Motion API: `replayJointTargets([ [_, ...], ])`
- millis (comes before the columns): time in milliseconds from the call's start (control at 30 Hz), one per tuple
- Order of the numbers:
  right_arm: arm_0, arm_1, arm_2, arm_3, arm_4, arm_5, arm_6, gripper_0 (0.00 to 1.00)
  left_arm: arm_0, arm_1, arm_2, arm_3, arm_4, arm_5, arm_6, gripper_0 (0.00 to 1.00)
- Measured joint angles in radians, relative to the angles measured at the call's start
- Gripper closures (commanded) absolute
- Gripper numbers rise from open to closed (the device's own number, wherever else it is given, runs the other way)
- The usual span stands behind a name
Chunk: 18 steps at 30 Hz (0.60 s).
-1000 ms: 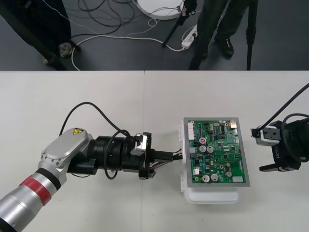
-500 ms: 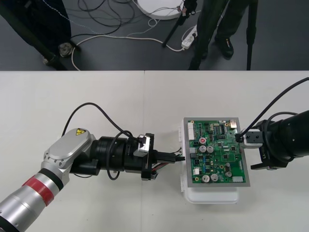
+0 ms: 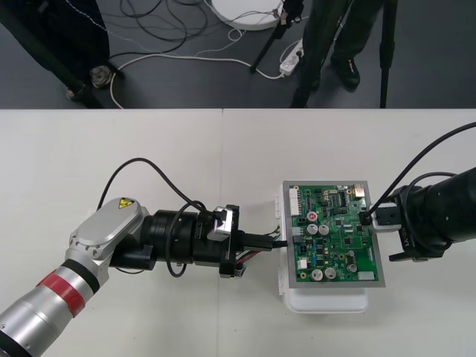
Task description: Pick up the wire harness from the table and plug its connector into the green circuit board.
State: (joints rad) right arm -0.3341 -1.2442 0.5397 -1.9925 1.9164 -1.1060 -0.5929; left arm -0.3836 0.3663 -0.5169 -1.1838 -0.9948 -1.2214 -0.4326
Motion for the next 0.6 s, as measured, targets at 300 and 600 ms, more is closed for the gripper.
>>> replayJointTargets([
  [300, 0.0, 0.003, 0.0, -0.031, 0.084, -0.091, -0.126, 0.0, -0.001, -0.003, 0.0, 0.0, 0.0, 0.01, 0.0, 1.0],
  [600, 0.0, 0.021, 0.0, -0.105, 0.213, -0.143, -0.182, 0.0, -0.001, -0.004, 0.0, 0.0, 0.0, 0.023, 0.0, 1.0],
])
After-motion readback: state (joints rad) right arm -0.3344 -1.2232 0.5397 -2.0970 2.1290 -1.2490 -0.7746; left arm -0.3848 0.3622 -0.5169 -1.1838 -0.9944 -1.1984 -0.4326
